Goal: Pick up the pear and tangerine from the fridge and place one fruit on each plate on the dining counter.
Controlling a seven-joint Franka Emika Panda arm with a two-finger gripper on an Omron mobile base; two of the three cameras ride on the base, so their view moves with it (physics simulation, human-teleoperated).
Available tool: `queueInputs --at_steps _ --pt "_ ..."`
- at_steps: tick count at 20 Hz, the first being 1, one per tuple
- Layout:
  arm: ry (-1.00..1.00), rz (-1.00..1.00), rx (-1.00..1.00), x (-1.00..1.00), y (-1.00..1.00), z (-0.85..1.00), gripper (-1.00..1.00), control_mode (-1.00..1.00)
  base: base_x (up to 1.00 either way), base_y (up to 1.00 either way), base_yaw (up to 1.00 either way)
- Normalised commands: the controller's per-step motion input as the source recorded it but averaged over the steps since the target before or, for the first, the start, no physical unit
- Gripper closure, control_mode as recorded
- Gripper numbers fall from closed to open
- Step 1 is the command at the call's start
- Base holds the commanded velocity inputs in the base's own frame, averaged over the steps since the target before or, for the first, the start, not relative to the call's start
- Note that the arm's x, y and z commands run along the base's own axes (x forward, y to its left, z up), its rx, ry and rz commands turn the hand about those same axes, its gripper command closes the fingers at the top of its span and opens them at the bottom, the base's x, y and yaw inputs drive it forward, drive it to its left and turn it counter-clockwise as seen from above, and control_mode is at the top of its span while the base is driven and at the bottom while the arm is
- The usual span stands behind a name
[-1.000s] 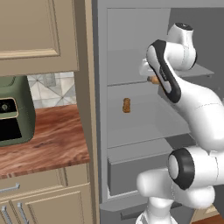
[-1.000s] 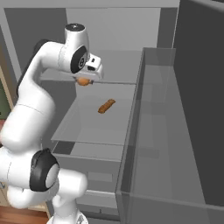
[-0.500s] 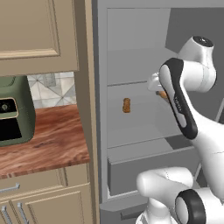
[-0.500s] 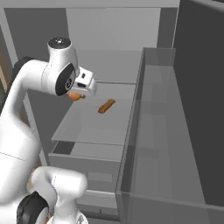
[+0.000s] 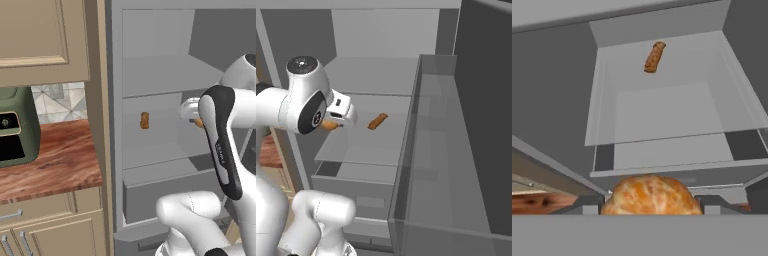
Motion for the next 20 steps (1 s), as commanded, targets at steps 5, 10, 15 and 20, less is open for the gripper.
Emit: queueInputs --at_steps 5,10,15,20 --pt "0.00 0.00 0.00 -0.49 -0.02 0.21 1.00 -1.00 0.00 0.00 0.00" --pt "0.00 -0.01 0.00 -0.57 -0.01 0.12 1.00 -1.00 0.00 0.00 0.00" --pt "-0.06 -0.02 0.00 -0.86 0.00 -0.04 1.00 -1.00 0.00 0.00 0.00" --pt "-0.06 -0.03 0.00 -0.80 0.03 -0.07 1.00 -1.00 0.00 0.00 0.00"
